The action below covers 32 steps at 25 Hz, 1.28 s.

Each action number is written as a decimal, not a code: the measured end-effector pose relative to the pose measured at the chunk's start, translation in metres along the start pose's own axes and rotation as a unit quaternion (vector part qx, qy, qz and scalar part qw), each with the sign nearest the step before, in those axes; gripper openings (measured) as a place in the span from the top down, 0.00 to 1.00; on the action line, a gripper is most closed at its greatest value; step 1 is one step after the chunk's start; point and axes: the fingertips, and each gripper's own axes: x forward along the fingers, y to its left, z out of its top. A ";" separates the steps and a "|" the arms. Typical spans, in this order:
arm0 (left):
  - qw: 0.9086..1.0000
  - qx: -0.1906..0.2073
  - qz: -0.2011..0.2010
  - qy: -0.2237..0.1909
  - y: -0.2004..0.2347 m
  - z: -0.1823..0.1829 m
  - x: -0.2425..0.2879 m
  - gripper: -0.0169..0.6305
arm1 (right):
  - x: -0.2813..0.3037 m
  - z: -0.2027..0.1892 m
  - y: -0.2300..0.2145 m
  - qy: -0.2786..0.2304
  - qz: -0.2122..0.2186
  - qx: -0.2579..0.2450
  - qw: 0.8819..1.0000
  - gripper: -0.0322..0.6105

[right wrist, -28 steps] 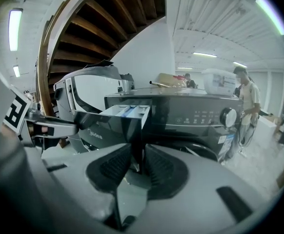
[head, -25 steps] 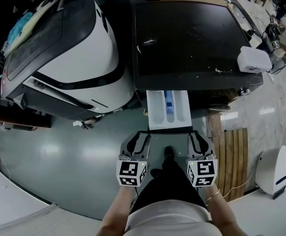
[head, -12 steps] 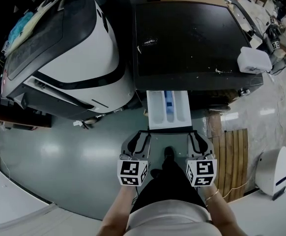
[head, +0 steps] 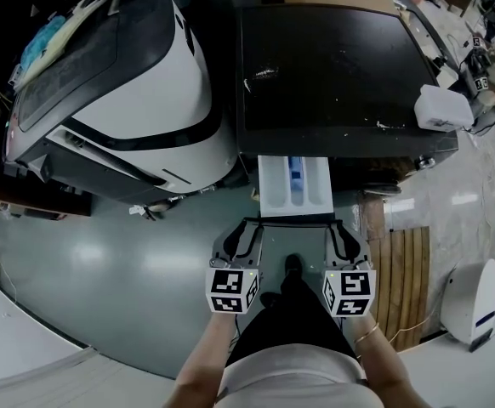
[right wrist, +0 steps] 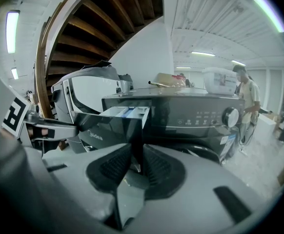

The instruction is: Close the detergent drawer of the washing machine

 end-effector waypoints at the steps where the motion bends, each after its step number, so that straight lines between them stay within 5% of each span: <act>1: 1.000 -0.002 0.002 -0.001 0.001 0.000 0.001 0.77 | 0.001 0.000 0.000 0.000 0.000 0.000 1.000 0.83; 32: 0.999 -0.018 0.031 -0.011 0.020 0.025 0.037 0.78 | 0.040 0.030 -0.011 -0.003 0.002 -0.012 1.000 0.83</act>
